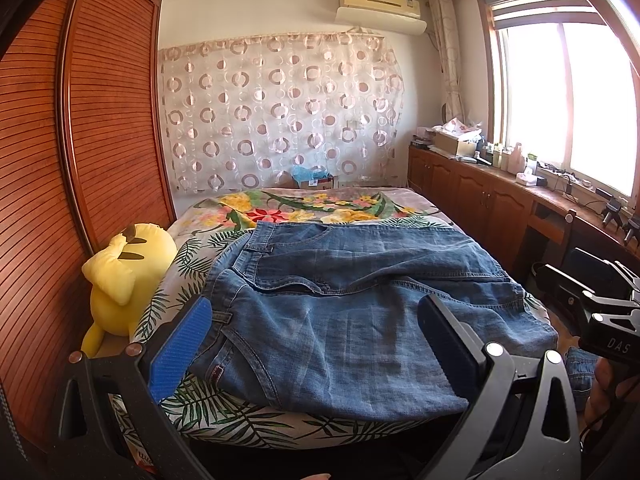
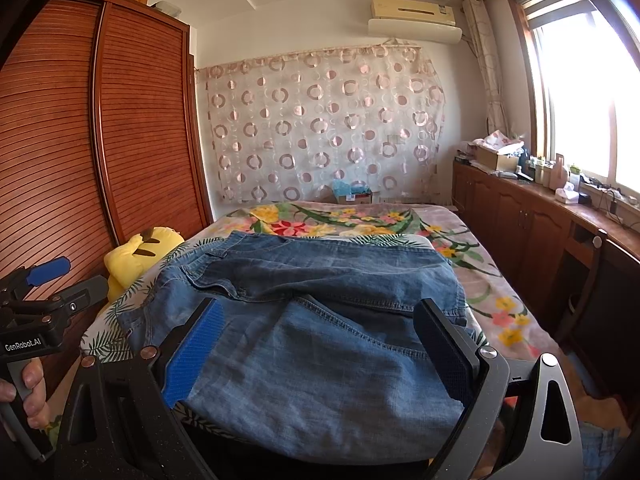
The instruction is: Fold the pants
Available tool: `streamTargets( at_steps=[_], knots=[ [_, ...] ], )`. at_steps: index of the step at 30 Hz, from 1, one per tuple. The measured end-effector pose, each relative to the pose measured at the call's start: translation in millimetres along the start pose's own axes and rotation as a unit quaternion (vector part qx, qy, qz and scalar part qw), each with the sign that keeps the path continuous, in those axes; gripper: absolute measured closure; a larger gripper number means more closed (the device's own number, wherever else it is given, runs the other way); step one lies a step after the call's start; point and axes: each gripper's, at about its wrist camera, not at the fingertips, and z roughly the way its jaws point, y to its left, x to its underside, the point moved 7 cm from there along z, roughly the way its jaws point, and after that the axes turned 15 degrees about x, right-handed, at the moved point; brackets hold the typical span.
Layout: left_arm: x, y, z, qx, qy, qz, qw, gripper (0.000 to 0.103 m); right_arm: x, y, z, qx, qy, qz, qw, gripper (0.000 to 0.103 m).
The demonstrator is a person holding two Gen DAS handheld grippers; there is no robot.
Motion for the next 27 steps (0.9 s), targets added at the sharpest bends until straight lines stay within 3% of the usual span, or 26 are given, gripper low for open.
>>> streamTargets(
  at_steps=[27],
  knots=[
    [1.1, 0.1, -0.6, 0.0, -0.002, 0.001, 1.0, 0.0, 0.0, 0.9, -1.5, -0.001, -0.001, 0.002, 1.0, 0.007]
  ],
)
